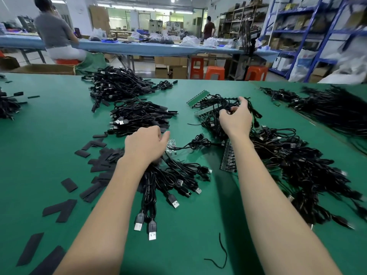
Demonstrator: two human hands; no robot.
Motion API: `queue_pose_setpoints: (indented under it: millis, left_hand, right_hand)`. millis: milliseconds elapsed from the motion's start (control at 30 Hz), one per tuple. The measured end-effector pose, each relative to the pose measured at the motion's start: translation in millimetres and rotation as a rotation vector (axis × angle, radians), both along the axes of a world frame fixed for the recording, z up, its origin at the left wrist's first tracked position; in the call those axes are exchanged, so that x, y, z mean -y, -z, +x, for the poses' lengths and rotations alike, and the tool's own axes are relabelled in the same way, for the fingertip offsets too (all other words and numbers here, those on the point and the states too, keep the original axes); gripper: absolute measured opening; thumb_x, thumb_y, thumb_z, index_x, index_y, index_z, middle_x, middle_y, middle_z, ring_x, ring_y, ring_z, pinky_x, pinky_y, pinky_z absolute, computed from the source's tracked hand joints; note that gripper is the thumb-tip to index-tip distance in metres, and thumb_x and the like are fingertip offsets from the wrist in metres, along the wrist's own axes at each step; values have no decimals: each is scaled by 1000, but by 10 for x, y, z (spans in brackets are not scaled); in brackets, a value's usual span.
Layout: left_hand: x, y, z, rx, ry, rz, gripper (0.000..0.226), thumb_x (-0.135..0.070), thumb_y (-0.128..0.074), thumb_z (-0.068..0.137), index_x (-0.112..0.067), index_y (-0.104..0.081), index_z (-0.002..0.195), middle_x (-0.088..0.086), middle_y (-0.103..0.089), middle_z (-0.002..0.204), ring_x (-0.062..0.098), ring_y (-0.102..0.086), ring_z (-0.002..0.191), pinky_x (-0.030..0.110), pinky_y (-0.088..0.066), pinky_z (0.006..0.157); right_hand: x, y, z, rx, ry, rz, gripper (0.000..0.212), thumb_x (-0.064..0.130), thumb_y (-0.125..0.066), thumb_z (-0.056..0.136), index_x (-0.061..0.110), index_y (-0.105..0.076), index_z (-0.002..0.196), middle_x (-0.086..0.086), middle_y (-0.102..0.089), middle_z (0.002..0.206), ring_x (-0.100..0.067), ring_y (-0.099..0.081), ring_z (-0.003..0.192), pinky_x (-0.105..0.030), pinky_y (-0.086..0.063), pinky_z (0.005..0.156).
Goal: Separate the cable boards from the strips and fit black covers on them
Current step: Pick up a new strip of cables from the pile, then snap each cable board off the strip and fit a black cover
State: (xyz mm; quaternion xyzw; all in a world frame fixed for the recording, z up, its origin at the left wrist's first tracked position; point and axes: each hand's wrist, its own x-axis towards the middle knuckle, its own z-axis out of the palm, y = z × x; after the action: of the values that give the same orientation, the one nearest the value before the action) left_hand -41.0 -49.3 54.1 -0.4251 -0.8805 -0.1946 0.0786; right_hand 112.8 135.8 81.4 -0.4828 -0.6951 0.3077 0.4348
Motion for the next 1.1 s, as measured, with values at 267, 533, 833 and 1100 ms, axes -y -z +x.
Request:
queue_pose_setpoints:
  millis: [267,533,833,1100]
  left_hand:
    - [-40,122,131,-105,57,279,51,-48,-43,102,-14,-52,64,-2,-55,55,16,-52,55,25,-27,50]
    - [-25,107,167,-115,32,364,60,-48,-43,102,-10,-46,55,-1,-48,45,15,-47,46,24,-28,49]
    - [33,50,204,87,14,377,68,-57,-40,100,-8,-52,55,-3,-42,42,19,-51,47,24,-38,54]
    - [13,34,332,98,72,442,70,-57,-43,100,-16,-41,44,-2,-35,35,14,-41,40,26,-26,47]
  right_hand:
    - [228,74,-4,-49,-7,72,59,23,-59,94,22,-40,150,-1,-50,147,-21,-50,130,-37,-43,105]
    - [852,163,-73,-268,-496,-269,14,22,-60,98,18,-73,96,2,-77,79,-10,-69,65,-25,-54,66]
    - [920,72,39,84,-741,-216,13,34,-76,87,21,-78,88,1,-76,79,-2,-63,62,-16,-48,61]
    - [968,71,68,-23,-748,-478,21,32,-79,86,13,-79,95,8,-70,73,-1,-56,54,-13,-44,51]
